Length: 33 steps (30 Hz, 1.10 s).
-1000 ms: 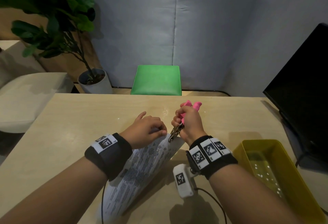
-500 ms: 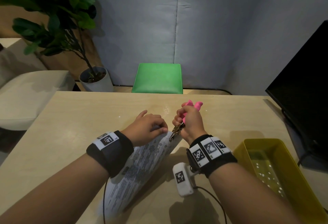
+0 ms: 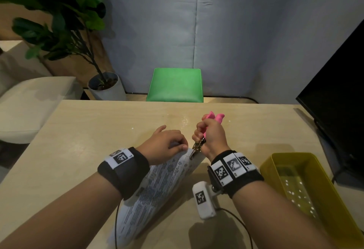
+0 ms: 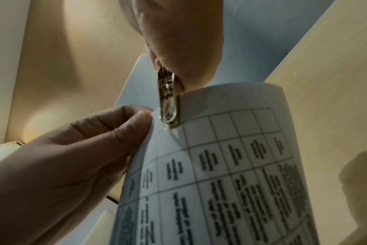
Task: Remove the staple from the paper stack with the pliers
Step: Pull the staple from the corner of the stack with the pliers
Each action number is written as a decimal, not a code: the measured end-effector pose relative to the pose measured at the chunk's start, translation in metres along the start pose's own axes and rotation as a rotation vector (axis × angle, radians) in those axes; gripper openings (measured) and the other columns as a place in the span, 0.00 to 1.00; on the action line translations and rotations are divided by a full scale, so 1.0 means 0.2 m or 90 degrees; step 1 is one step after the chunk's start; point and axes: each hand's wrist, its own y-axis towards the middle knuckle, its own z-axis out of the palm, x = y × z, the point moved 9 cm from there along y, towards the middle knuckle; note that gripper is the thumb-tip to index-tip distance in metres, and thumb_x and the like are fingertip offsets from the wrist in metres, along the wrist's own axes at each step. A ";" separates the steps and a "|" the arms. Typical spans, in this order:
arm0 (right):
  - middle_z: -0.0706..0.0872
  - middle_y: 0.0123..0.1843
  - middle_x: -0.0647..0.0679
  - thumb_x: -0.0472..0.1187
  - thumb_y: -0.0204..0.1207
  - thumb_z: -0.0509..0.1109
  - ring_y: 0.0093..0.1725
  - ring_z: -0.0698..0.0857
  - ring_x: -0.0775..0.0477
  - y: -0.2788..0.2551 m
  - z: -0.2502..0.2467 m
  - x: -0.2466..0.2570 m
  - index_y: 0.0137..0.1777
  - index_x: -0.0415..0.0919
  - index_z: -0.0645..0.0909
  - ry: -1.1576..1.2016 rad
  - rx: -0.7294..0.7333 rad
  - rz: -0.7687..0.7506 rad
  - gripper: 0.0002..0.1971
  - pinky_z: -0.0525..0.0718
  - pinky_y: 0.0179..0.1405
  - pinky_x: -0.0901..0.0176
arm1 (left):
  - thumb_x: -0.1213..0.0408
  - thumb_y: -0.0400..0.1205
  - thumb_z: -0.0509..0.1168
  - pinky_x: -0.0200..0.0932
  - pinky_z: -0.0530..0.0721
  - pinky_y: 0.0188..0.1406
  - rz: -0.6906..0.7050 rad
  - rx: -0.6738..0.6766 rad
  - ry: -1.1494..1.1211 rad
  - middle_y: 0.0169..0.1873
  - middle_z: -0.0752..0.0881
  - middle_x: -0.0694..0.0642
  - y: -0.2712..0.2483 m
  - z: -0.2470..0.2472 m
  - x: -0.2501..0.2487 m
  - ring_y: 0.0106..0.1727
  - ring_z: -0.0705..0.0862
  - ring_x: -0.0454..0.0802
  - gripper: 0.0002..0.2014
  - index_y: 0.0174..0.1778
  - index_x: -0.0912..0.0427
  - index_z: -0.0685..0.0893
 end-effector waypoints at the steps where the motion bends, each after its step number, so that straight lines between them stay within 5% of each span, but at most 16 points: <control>1: 0.67 0.21 0.52 0.24 0.73 0.53 0.14 0.64 0.55 -0.01 0.00 0.01 0.56 0.45 0.62 -0.003 0.003 -0.006 0.18 0.65 0.13 0.68 | 0.55 0.84 0.61 0.51 0.48 0.82 0.000 0.002 -0.002 0.45 0.80 0.39 0.00 0.00 0.00 0.53 0.79 0.39 0.06 0.48 0.49 0.84; 10: 0.67 0.30 0.47 0.25 0.70 0.55 0.22 0.67 0.52 -0.06 0.01 0.04 0.49 0.40 0.67 -0.054 0.033 -0.011 0.12 0.67 0.20 0.62 | 0.56 0.84 0.61 0.52 0.56 0.79 0.021 0.019 -0.024 0.44 0.80 0.39 0.00 0.02 -0.01 0.52 0.80 0.41 0.06 0.48 0.49 0.83; 15: 0.69 0.29 0.46 0.26 0.73 0.54 0.23 0.68 0.51 -0.08 0.01 0.08 0.51 0.39 0.68 -0.043 0.047 -0.017 0.11 0.68 0.22 0.60 | 0.56 0.84 0.62 0.52 0.66 0.72 0.063 0.021 -0.050 0.37 0.79 0.36 0.01 0.01 -0.03 0.44 0.76 0.33 0.05 0.43 0.42 0.77; 19: 0.69 0.28 0.46 0.27 0.73 0.54 0.23 0.68 0.51 -0.09 0.02 0.09 0.51 0.38 0.68 -0.043 0.049 -0.014 0.10 0.67 0.23 0.60 | 0.56 0.84 0.61 0.51 0.64 0.75 0.078 0.038 -0.022 0.37 0.77 0.36 0.02 0.01 -0.05 0.42 0.75 0.30 0.06 0.42 0.41 0.75; 26: 0.71 0.28 0.46 0.28 0.72 0.53 0.23 0.68 0.50 -0.07 0.05 0.08 0.50 0.37 0.71 -0.061 0.076 0.001 0.10 0.67 0.23 0.61 | 0.54 0.85 0.58 0.47 0.64 0.73 0.070 0.010 0.079 0.46 0.81 0.43 0.01 -0.01 -0.07 0.48 0.79 0.44 0.09 0.51 0.51 0.82; 33: 0.73 0.34 0.45 0.26 0.69 0.59 0.24 0.70 0.51 -0.03 0.01 0.11 0.48 0.40 0.74 -0.243 0.073 -0.013 0.12 0.69 0.24 0.60 | 0.56 0.85 0.60 0.51 0.63 0.75 0.070 0.002 0.041 0.39 0.76 0.35 0.00 -0.03 0.01 0.46 0.78 0.41 0.06 0.47 0.49 0.82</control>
